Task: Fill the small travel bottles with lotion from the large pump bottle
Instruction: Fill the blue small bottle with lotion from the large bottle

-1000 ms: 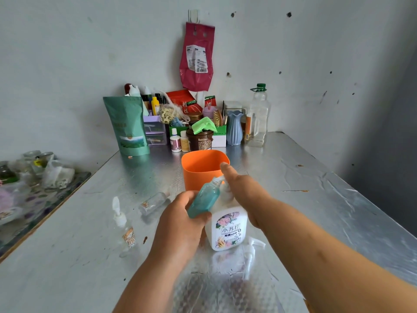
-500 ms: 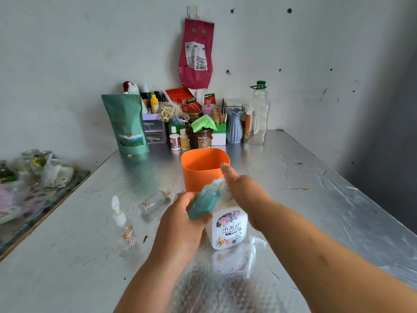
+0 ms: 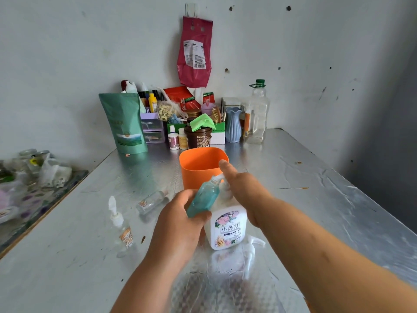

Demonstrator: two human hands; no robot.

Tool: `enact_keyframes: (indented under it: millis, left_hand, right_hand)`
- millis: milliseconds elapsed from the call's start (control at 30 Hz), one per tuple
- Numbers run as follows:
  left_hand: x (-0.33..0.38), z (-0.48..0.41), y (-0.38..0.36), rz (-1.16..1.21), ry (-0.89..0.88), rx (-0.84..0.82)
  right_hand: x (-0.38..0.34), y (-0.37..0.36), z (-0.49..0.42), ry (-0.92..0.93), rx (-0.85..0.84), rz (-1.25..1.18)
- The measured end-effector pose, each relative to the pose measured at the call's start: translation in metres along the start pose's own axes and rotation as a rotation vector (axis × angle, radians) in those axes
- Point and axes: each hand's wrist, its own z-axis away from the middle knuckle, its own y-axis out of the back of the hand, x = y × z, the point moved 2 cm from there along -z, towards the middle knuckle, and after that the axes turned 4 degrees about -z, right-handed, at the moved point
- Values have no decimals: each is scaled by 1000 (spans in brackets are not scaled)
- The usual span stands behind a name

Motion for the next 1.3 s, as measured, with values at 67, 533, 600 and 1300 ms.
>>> enact_keyframes:
  millis: [67,533,600,1300]
  left_hand:
    - [-2,-1,-1,7,3,-6]
    - [6,3,4,-14,0,0]
    - [7,2,4,-17,-3,2]
    - [5,4,3,-16,8,0]
  right_hand:
    - [1,-1,1,12,23,20]
    - [-4,-1,6,-59,-5,-23]
    - [-5,-1,4,-46,-6,-29]
    - [-4,-4,5,17,55,25]
